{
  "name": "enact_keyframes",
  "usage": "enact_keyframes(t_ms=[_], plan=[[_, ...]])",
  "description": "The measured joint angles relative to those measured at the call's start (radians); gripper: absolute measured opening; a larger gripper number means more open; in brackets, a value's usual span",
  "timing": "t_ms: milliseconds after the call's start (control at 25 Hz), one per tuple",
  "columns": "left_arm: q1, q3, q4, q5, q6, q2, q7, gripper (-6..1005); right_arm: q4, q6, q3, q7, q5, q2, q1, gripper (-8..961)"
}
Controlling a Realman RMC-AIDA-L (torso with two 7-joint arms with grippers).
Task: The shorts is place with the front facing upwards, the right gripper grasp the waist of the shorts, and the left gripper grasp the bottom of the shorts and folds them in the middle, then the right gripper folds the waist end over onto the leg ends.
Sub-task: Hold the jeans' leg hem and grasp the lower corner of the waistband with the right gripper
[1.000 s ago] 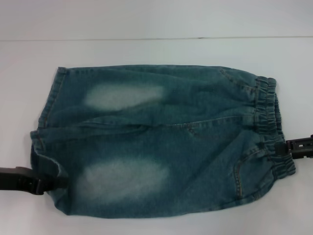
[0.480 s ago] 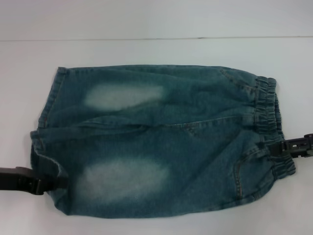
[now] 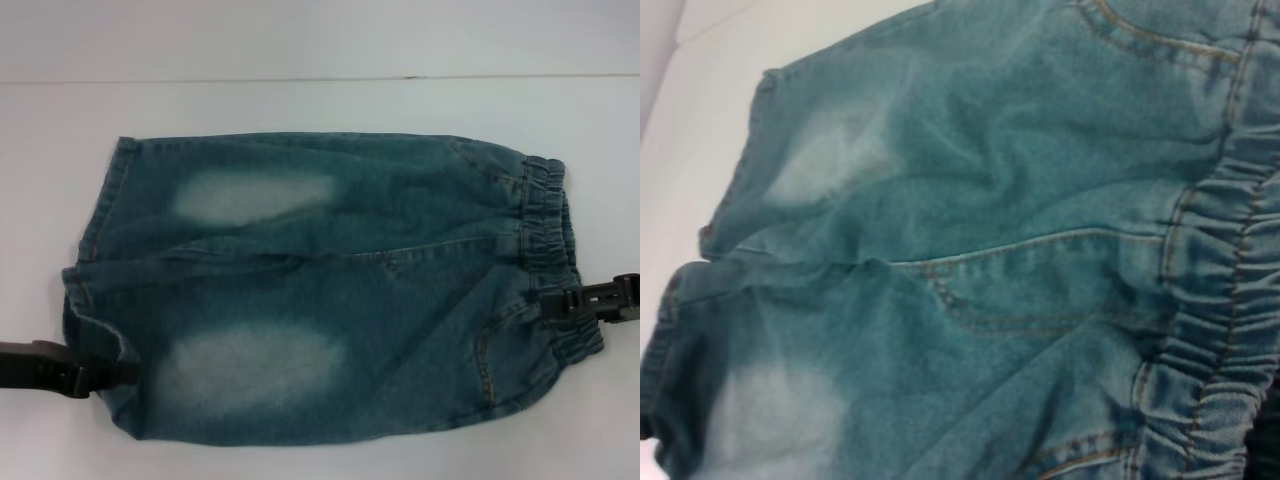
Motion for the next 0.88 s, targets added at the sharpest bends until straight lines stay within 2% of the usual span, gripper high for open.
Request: enact_keyframes(t_ms=[80,720,840,880], plan=[[0.0,0.0,0.0,0.0,0.001,0.0,0.0,36,-0.003,-0.011,-0.004,-0.003,0.001,-0.005,-0.001,914],[-0.013,0.0,-0.001,-0.001,0.012,-0.001,-0.001,40,-0.011,0.006,-0.002,-0.067,0.0,-0.007,-0.022,517],[-0.016,0.0,-0.001,-0.001,0.012,-0.001,-0.001,41,-0.011,0.008,0.001,-0.072,0.002,-0.008,-0.023,266],[-0.016,0.0,-0.001,-0.002,0.012,-0.001,-0.001,41,-0.009,0.008,0.003,-0.076,0.003,-0.009,-0.023,223]])
